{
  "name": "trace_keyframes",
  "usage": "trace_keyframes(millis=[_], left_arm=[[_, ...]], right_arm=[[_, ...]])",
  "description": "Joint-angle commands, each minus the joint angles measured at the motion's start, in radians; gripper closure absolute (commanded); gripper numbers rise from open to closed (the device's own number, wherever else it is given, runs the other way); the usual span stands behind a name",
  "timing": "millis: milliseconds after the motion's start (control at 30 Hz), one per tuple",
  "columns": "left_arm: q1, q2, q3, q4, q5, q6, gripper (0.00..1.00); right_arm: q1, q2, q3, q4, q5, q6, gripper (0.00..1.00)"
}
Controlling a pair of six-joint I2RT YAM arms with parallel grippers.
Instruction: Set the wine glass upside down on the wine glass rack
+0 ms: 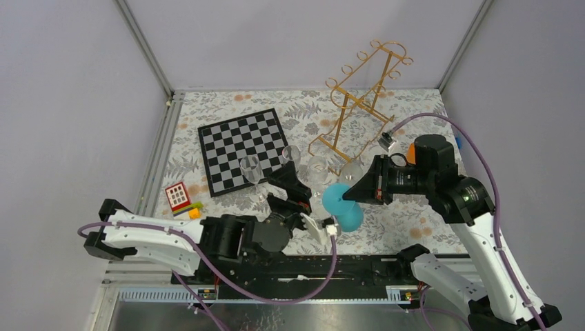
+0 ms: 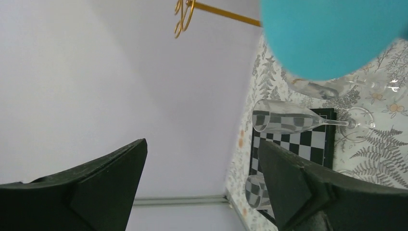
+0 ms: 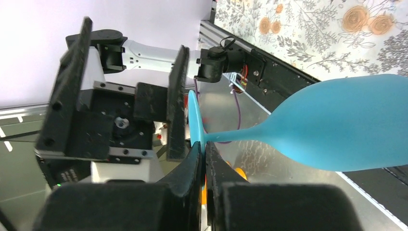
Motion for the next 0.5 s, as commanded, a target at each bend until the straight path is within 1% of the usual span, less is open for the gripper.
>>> trace_keyframes(millis=[0, 133, 267, 467], left_arm=[[0.053, -0.046, 0.117, -0.176, 0.007, -0.274, 0.01], [0.118, -0.045, 0.191, -0.343, 0.065, -0.439, 0.01], [0.210, -0.030, 0.287, -0.503, 0.153, -0.632, 0.01], [0.376, 0.012, 0.406, -0.669, 0.297, -0.836, 0.01]], right_arm=[[0.004, -0.002, 0.075, -0.087, 0.056, -0.091, 1.00], [0.005, 0.016, 0.134, -0.192, 0.137, -0.166, 1.00], [0.005, 0.032, 0.192, -0.268, 0.216, -0.208, 1.00], [0.005, 0.065, 0.255, -0.357, 0.331, -0.263, 1.00]])
